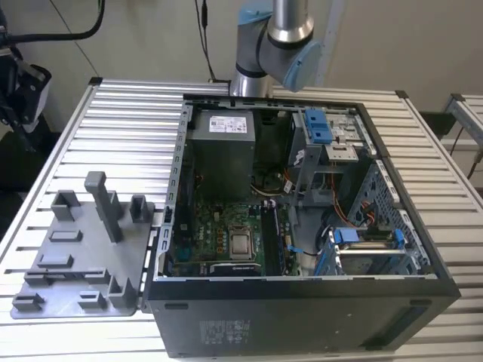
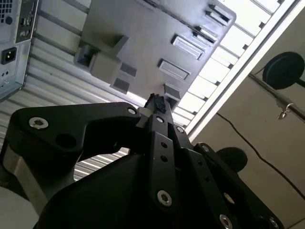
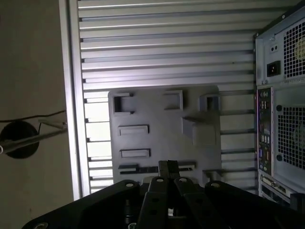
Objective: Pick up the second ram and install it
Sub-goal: 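Reach for the second ram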
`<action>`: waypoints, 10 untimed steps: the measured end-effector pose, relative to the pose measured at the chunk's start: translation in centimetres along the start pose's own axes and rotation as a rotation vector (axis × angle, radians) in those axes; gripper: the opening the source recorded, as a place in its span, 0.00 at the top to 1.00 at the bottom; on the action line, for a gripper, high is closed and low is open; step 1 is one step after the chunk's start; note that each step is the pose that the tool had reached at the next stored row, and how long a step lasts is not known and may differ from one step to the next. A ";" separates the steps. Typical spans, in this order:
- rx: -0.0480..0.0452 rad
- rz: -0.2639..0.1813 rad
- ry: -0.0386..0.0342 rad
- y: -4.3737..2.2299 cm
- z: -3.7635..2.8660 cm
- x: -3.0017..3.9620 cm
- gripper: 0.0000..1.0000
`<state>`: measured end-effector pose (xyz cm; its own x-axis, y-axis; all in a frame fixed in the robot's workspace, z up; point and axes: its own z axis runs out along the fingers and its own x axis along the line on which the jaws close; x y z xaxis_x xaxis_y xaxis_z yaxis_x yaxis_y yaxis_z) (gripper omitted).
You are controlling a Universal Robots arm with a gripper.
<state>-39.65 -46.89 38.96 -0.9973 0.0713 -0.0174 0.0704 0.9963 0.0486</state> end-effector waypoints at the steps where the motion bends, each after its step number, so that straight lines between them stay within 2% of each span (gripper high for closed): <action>1: 0.0000 0.000 0.0000 -0.40 -0.01 -0.03 0.89; 6: -0.0001 0.000 0.0000 -2.31 -0.05 -0.17 0.89; 10: 0.0000 0.000 0.0001 -3.36 -0.07 -0.24 0.89</action>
<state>-39.64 -50.26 38.88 -0.9973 0.0712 -0.0173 0.0703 0.9963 0.0486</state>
